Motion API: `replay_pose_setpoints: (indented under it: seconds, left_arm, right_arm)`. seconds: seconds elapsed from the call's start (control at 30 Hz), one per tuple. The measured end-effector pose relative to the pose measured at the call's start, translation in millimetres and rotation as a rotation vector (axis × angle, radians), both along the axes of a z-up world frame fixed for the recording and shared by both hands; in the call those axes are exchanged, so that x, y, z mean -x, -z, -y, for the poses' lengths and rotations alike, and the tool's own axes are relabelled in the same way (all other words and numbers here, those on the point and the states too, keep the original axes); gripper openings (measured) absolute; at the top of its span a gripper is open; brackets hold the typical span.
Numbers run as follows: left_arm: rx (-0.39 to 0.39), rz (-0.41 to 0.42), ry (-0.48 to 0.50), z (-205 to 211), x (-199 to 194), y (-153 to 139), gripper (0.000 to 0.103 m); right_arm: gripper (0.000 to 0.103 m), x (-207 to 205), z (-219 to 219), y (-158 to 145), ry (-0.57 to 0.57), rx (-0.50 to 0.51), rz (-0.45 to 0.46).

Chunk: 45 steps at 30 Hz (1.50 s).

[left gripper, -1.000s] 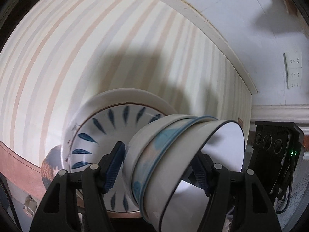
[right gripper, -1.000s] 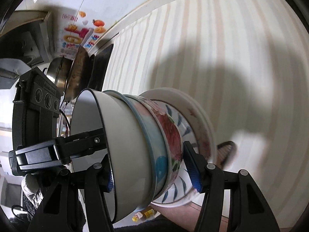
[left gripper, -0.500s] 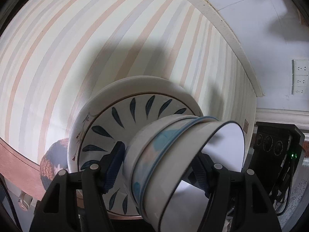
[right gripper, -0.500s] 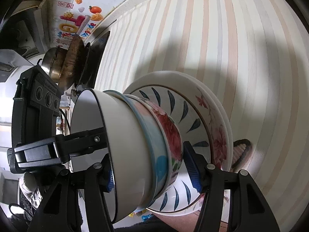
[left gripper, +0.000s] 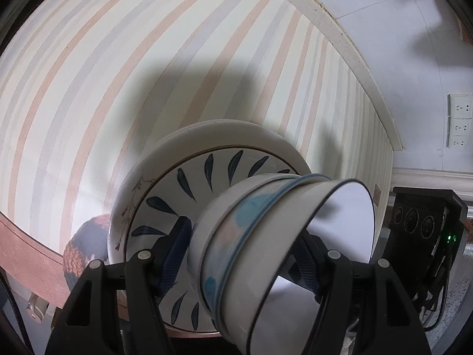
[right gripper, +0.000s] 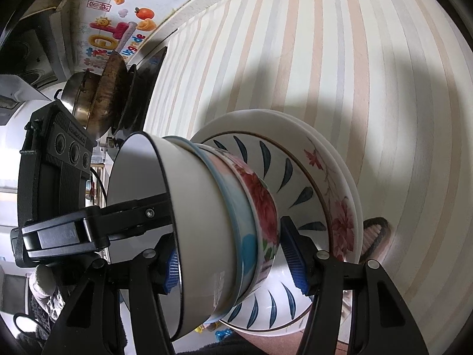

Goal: Organize plates and bowls
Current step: 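Lower the bowls onto the plates and open both grippers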

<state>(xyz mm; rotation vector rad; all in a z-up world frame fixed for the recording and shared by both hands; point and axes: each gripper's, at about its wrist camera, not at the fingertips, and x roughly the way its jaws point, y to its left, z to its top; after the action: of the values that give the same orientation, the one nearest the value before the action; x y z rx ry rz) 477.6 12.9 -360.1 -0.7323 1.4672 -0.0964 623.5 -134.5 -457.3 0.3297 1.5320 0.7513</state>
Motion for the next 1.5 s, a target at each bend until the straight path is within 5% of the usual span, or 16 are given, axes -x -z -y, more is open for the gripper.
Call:
replay_pose_setpoints:
  seconds: [0.37,0.8,0.87,1.0,1.5]
  left_arm:
    - [-0.133,0.046,0.064,9.7,-0.9,-26.1,0.064]
    - [-0.421,0.206,0.110,10.9,35.4,-99.4,0.064]
    - [-0.450,0.230,0.109,10.3,44.3,-108.9,0.066]
    - [-0.492,0.282,0.113,9.7,59.7,-123.9,0.087]
    - [-0.533,0.417,0.147,12.7,120.1,-170.9,0.088]
  right_arm:
    - [0.062,1.6,-3.1,-5.1,-0.001,0.042,0.008]
    - [0.062,19.3,10.8,-77.4,0.021,0.154,0.201]
    - [0.069,28.5,15.9,-94.4,0.042,0.186,0.250]
    - [0.088,45.9,23.6,-123.4,0.094,0.251,0.327]
    - [0.092,133.9,39.4,-206.9,0.274,0.360,0.515]
